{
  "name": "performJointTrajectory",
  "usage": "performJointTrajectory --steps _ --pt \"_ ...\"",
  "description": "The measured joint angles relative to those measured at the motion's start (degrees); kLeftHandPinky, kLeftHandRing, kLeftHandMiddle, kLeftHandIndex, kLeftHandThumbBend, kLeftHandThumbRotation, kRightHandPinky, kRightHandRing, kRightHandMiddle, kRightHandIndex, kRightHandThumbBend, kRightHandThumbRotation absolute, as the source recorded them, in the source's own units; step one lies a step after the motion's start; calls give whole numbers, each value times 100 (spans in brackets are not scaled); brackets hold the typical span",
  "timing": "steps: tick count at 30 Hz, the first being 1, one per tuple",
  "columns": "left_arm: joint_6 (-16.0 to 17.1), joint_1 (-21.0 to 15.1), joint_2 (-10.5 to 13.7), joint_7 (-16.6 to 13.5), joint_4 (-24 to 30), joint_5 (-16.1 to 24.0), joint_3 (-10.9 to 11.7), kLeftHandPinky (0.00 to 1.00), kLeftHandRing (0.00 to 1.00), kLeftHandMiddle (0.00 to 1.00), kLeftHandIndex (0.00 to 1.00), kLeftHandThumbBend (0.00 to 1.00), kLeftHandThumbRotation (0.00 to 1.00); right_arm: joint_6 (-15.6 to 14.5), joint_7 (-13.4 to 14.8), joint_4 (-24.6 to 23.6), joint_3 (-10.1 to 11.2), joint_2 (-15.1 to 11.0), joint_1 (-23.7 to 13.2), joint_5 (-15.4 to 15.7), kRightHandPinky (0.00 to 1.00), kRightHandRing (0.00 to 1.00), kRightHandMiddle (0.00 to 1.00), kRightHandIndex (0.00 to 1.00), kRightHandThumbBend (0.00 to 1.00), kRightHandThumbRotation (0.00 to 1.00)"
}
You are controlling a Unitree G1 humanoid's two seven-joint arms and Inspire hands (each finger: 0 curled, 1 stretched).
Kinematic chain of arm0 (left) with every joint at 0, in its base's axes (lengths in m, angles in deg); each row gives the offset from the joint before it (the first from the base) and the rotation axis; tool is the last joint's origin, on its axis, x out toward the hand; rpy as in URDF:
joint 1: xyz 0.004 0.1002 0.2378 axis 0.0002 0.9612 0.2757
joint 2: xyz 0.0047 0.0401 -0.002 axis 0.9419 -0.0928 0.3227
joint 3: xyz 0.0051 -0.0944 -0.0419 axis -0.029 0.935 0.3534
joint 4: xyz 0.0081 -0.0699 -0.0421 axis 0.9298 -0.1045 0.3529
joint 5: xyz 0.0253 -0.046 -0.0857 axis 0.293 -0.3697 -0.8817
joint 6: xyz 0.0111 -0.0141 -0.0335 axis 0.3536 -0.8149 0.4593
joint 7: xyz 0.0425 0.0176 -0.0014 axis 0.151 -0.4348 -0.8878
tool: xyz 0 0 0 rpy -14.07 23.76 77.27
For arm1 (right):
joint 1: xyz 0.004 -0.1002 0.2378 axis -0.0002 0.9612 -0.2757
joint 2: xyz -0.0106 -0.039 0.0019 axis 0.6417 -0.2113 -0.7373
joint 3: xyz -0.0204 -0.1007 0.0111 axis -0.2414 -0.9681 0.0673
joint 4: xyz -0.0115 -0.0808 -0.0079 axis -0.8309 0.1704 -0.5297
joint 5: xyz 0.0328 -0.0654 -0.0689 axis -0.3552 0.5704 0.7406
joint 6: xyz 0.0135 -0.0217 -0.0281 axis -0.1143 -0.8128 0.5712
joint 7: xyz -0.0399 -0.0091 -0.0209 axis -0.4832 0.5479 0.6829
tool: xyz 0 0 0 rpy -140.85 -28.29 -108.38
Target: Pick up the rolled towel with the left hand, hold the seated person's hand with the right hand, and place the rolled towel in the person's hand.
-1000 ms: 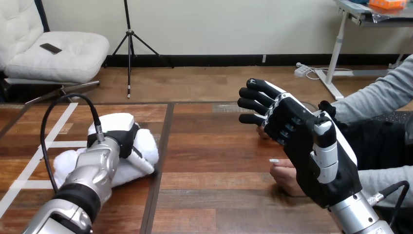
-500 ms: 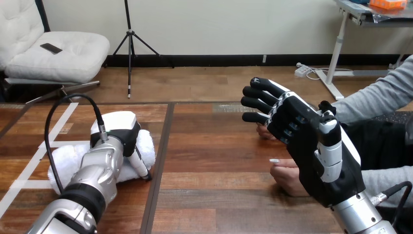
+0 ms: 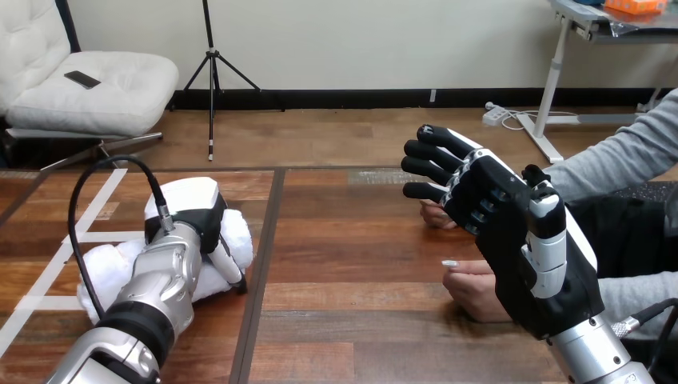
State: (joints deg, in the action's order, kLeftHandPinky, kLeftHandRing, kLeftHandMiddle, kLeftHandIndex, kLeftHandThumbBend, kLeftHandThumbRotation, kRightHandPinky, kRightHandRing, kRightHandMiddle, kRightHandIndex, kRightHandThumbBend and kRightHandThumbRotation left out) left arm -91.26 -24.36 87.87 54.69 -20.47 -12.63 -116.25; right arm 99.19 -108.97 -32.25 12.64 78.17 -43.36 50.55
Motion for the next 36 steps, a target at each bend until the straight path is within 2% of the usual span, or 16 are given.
performJointTrajectory --steps 13,18,28,36 --pt "19 30 3 -184 1 -122 7 29 39 47 44 77 0 0 -9 0 -1 2 0 -3 80 86 85 85 89 100" --pt "120 87 27 -296 62 -179 35 29 38 45 43 78 0 -1 -8 -1 -2 2 0 -4 81 86 85 85 89 100" --pt "391 498 105 -580 730 -410 330 25 32 39 40 76 0 -1 -4 -1 -2 5 3 -3 81 86 85 85 88 100" --pt "461 942 106 -764 1427 -576 594 24 31 38 40 74 0 -1 -4 -1 -5 17 11 0 82 86 86 86 88 100"
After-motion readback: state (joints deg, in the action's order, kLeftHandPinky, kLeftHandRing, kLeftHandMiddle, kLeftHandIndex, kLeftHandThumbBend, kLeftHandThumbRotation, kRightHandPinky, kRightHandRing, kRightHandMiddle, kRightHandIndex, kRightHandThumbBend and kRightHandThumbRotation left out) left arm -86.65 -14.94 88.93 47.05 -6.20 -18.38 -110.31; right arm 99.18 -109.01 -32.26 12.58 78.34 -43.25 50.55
